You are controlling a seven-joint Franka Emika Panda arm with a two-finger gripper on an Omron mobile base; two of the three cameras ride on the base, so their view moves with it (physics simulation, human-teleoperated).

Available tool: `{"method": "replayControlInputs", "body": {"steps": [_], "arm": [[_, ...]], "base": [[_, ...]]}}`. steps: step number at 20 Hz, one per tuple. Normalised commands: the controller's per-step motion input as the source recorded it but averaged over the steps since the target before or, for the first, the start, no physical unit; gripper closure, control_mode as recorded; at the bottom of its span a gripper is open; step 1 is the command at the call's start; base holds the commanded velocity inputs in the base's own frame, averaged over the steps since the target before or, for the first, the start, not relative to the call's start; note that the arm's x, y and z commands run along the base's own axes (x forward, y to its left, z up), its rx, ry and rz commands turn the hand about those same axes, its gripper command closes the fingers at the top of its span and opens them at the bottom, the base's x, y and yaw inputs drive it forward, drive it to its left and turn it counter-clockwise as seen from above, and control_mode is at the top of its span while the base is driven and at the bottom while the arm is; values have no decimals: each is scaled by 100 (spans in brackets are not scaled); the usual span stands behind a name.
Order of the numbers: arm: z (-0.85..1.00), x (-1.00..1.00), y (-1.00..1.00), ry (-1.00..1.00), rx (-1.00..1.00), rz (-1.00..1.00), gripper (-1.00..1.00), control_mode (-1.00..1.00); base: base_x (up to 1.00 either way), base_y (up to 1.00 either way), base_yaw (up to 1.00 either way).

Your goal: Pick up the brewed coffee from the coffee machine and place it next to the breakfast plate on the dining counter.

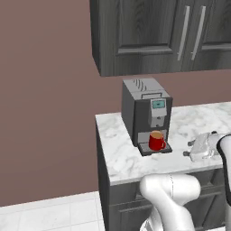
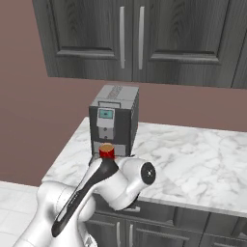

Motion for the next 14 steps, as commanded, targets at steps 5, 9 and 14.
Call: {"method": "replayControlInputs", "body": {"steps": [5,9,14], "arm": [[-38,21,8,-8,2,29,-100,-100],[-30,42,11,0,0,22,-100,-100],[-5,40,-10,0,3,1,-100,-100]], "base": [[0,0,0],[0,0,0],[0,0,0]]}}
